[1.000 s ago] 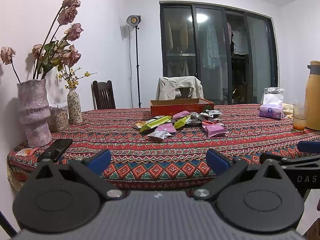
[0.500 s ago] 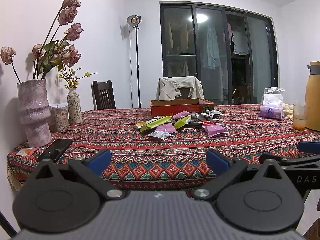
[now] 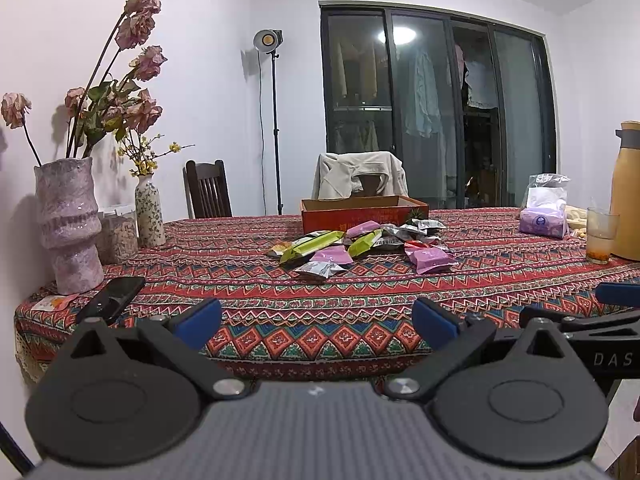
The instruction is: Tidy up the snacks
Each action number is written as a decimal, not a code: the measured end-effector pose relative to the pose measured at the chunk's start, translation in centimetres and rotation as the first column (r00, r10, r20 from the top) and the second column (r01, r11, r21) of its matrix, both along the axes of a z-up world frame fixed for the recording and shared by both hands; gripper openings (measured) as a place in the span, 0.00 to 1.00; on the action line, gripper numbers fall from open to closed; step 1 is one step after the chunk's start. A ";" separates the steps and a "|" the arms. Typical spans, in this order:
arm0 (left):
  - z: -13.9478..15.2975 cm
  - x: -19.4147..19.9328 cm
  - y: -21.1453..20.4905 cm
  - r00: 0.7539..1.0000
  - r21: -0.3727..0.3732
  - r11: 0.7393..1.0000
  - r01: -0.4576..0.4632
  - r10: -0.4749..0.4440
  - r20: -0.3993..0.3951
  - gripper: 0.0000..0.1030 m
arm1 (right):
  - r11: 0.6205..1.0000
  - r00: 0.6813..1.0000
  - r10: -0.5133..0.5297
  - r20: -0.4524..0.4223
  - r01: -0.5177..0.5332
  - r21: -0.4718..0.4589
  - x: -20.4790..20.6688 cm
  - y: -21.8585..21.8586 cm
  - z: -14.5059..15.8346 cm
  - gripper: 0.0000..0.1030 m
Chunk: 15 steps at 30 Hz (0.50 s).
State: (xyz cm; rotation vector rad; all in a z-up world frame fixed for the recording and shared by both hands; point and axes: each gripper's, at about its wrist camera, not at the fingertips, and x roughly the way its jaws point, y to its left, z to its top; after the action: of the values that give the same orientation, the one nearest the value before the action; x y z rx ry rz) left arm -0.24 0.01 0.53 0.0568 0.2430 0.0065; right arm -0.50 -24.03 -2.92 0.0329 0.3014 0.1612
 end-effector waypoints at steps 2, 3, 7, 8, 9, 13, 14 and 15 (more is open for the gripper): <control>0.0 0.0 0.0 1.000 -0.001 1.000 -0.001 0.001 0.003 1.00 | 1.000 1.000 -0.002 -0.001 0.002 0.000 0.0 0.0 0.0 1.00; 0.1 0.0 0.0 1.000 -0.002 1.000 -0.001 0.001 0.005 1.00 | 1.000 1.000 -0.003 -0.002 0.003 0.000 0.0 0.0 0.0 1.00; 0.1 0.0 0.1 1.000 -0.002 1.000 -0.001 0.001 0.005 1.00 | 1.000 1.000 -0.003 -0.001 0.003 -0.002 -0.1 0.0 -0.1 1.00; 0.1 0.0 0.1 1.000 -0.002 1.000 -0.001 0.001 0.005 1.00 | 1.000 1.000 -0.003 -0.002 0.003 -0.001 -0.1 0.0 -0.1 1.00; 0.1 0.1 0.1 1.000 -0.002 1.000 -0.001 0.001 0.004 1.00 | 1.000 1.000 -0.003 -0.002 0.003 -0.001 -0.1 0.0 -0.1 1.00; 0.1 0.1 0.1 1.000 -0.002 1.000 -0.002 0.002 0.004 1.00 | 1.000 1.000 -0.003 -0.002 0.003 -0.002 -0.1 0.0 -0.1 1.00; 0.1 0.1 0.1 1.000 -0.002 1.000 -0.002 0.002 0.004 1.00 | 1.000 1.000 -0.003 -0.001 0.003 -0.001 -0.1 0.0 -0.1 1.00; 0.1 0.1 0.1 1.000 -0.002 1.000 -0.003 0.003 0.005 1.00 | 1.000 1.000 -0.004 -0.001 0.004 -0.002 -0.1 0.0 -0.1 1.00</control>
State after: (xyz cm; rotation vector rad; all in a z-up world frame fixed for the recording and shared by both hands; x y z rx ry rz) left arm -0.18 0.13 0.64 0.0541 0.2386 0.0091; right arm -0.63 -24.01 -3.02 0.0319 0.3026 0.1574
